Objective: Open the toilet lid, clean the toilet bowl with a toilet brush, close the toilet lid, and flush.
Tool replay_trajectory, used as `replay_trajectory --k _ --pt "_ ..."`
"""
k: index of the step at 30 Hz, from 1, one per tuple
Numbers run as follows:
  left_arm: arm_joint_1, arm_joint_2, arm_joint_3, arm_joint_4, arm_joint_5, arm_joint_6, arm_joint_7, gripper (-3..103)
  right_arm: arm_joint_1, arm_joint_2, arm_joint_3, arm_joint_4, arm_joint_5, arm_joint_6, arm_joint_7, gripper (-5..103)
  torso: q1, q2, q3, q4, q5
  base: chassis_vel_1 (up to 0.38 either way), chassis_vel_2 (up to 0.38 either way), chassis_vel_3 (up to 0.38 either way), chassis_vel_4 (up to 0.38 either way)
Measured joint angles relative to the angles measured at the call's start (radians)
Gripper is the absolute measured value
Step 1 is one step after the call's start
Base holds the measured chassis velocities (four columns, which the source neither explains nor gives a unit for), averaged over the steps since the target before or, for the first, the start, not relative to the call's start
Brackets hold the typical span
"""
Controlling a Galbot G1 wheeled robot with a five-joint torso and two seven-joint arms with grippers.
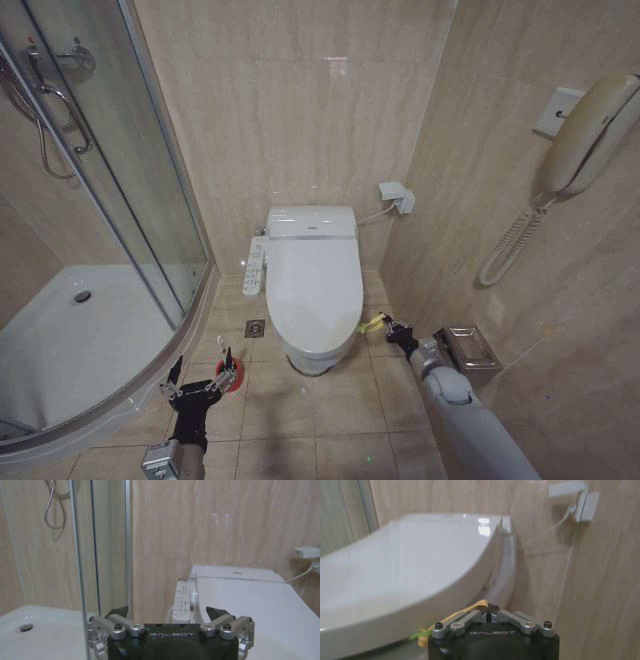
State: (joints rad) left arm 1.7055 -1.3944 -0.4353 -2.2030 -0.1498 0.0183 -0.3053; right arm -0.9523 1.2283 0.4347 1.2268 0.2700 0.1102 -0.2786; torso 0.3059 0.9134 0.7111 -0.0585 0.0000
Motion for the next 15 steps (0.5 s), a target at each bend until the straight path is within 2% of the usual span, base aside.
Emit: replay_trajectory --k 15 --pt "0.0 0.0 0.0 0.0 0.0 0.0 0.0 100 -0.046 -0.035 0.041 0.172 0.079 -0.035 0.015 1 0.0 0.0 0.0 0.0 -0.0001 0.0 0.0 0.0 0.0"
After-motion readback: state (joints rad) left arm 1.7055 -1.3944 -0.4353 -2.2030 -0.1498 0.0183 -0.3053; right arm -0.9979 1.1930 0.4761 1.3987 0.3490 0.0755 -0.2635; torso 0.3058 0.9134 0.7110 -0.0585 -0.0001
